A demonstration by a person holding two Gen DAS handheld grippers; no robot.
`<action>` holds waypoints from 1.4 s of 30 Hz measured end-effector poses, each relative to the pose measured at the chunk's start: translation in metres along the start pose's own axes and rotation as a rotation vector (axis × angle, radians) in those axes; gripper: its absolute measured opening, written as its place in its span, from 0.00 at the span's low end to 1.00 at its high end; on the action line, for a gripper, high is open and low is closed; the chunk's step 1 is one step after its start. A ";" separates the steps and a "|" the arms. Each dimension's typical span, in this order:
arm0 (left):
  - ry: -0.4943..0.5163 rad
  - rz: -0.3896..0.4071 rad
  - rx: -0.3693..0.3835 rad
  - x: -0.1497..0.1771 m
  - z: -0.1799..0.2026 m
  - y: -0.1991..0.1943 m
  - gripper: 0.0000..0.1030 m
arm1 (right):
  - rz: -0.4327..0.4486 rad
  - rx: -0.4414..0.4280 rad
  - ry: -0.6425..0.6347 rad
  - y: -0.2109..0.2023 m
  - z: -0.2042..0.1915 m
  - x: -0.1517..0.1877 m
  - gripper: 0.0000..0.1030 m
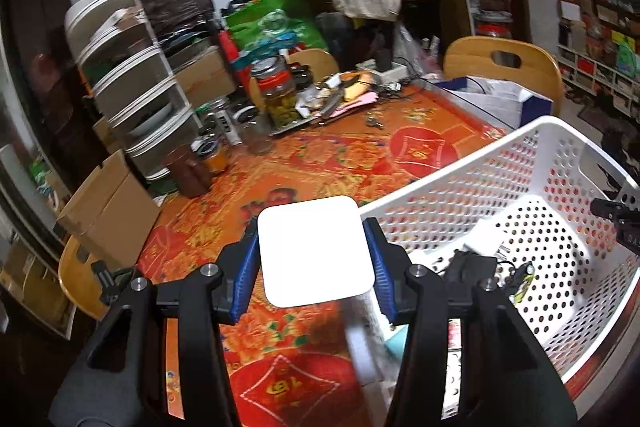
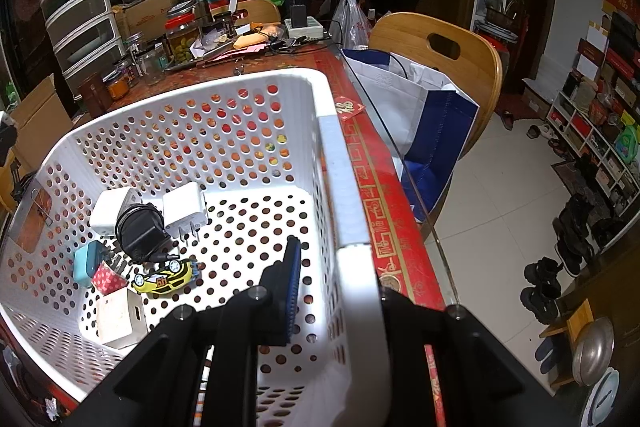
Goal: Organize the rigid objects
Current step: 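Carry the white square charger into the basket and release it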
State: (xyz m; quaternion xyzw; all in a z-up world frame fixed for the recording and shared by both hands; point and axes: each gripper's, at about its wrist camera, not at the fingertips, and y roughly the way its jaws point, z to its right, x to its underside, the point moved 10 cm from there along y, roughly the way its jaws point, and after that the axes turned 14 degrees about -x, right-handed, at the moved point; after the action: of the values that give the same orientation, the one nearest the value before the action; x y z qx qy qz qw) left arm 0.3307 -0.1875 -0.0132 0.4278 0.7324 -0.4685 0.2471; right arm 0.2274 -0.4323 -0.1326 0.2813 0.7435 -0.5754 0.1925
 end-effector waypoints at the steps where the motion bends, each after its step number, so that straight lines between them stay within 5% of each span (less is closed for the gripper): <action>1: 0.010 -0.005 0.013 -0.001 0.007 0.000 0.45 | 0.000 -0.001 -0.001 0.000 -0.001 0.000 0.17; 21: 0.288 -0.298 0.265 0.031 0.141 0.036 0.45 | 0.001 -0.014 -0.006 0.002 -0.004 0.000 0.18; 35: 0.340 -0.458 0.315 0.060 0.154 0.053 0.45 | -0.007 -0.012 -0.008 0.002 -0.004 0.000 0.18; 42: 0.345 -0.479 0.338 0.062 0.157 0.055 0.86 | -0.024 -0.008 -0.015 0.003 -0.004 0.001 0.19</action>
State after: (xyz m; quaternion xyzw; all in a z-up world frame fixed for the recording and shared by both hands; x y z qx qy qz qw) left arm 0.3398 -0.2928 -0.1557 0.3512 0.7553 -0.5486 -0.0720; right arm 0.2292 -0.4281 -0.1344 0.2670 0.7477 -0.5768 0.1924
